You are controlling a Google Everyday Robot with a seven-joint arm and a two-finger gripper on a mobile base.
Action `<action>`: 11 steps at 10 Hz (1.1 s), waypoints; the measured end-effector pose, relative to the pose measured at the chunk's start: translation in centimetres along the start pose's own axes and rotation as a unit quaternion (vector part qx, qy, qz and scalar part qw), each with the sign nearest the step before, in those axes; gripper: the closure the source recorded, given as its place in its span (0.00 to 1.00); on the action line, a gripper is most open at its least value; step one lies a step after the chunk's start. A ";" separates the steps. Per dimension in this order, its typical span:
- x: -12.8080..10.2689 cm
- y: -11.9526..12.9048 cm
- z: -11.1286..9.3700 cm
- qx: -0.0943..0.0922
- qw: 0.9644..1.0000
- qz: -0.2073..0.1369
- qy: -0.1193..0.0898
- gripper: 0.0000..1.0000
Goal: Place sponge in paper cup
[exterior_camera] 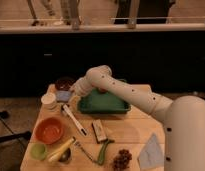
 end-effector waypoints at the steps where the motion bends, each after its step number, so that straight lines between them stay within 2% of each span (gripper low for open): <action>1: -0.8 -0.5 0.5 -0.003 1.000 -0.004 -0.002 1.00; 4: -2.7 -1.3 2.5 -0.019 1.000 -0.013 -0.006 1.00; 7: -3.9 -2.1 4.3 -0.028 1.000 -0.010 -0.005 1.00; 11: -4.8 -2.7 5.8 -0.026 1.000 0.010 0.006 1.00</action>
